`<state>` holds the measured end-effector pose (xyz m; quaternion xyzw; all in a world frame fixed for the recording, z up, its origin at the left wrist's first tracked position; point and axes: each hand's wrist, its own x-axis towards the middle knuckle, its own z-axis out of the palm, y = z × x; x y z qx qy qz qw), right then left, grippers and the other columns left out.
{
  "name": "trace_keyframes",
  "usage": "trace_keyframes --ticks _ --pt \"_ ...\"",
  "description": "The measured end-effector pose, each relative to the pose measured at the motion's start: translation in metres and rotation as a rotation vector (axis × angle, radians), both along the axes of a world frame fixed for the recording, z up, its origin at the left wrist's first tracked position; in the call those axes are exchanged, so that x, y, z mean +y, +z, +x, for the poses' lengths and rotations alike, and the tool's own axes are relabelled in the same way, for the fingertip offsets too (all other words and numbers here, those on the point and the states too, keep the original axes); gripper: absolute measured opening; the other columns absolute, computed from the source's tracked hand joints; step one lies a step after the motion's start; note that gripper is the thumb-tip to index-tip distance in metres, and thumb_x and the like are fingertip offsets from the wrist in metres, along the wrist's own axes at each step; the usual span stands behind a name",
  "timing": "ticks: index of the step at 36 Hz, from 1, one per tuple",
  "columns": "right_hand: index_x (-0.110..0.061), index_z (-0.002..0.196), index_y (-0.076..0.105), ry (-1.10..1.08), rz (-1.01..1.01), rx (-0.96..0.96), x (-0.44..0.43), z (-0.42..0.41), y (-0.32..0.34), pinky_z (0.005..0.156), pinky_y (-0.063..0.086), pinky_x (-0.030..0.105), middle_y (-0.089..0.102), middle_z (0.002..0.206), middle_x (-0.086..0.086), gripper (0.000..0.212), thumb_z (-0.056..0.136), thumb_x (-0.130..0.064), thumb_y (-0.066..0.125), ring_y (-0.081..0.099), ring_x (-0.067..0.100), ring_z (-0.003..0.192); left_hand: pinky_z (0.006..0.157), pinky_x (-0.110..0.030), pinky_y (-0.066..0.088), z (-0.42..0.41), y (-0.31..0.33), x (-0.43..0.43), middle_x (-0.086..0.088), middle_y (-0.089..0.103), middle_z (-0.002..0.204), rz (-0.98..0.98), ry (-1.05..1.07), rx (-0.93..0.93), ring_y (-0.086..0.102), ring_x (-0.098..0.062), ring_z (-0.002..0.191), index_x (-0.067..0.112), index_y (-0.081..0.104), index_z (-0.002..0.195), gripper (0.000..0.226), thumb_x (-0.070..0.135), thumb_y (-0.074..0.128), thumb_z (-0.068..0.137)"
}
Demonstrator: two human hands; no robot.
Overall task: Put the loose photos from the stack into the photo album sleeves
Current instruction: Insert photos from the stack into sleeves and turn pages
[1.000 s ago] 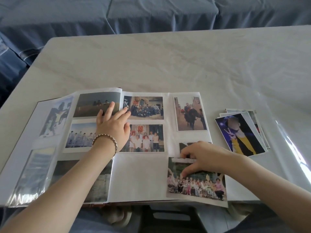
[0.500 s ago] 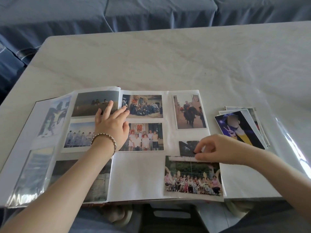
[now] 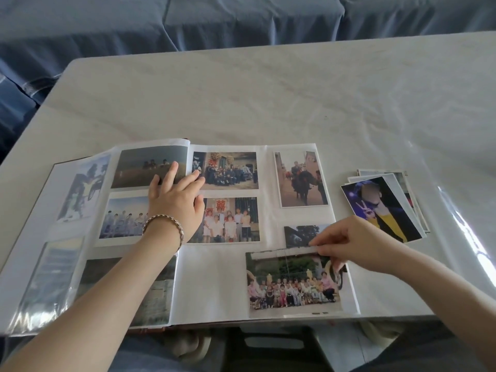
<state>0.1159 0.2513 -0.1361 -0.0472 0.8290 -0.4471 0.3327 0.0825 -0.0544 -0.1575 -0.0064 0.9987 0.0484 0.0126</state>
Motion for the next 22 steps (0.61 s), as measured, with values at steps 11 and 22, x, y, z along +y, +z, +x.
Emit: trace_keyframes --ticks 11,22 --pt "-0.02 0.08 0.067 -0.25 -0.153 -0.038 -0.058 0.018 -0.012 0.055 0.055 0.021 0.071 0.067 -0.002 0.011 0.08 -0.009 0.071 0.068 0.017 0.056 0.114 -0.046 -0.004 0.0 0.001 0.0 0.014 0.028 0.151 -0.004 -0.012 -0.001 -0.001 -0.018 0.145 0.029 0.042 0.139 0.042 0.026 0.037 0.098" --pt "-0.009 0.078 0.068 -0.356 -0.155 -0.175 -0.048 0.031 -0.003 0.05 0.053 0.018 0.071 0.066 0.005 0.008 0.083 -0.003 0.066 0.07 0.016 0.059 0.114 -0.046 -0.003 0.0 0.0 -0.001 0.015 0.028 0.151 -0.003 -0.018 0.003 -0.001 -0.018 0.145 0.029 0.042 0.139 0.042 0.025 0.037 0.098"
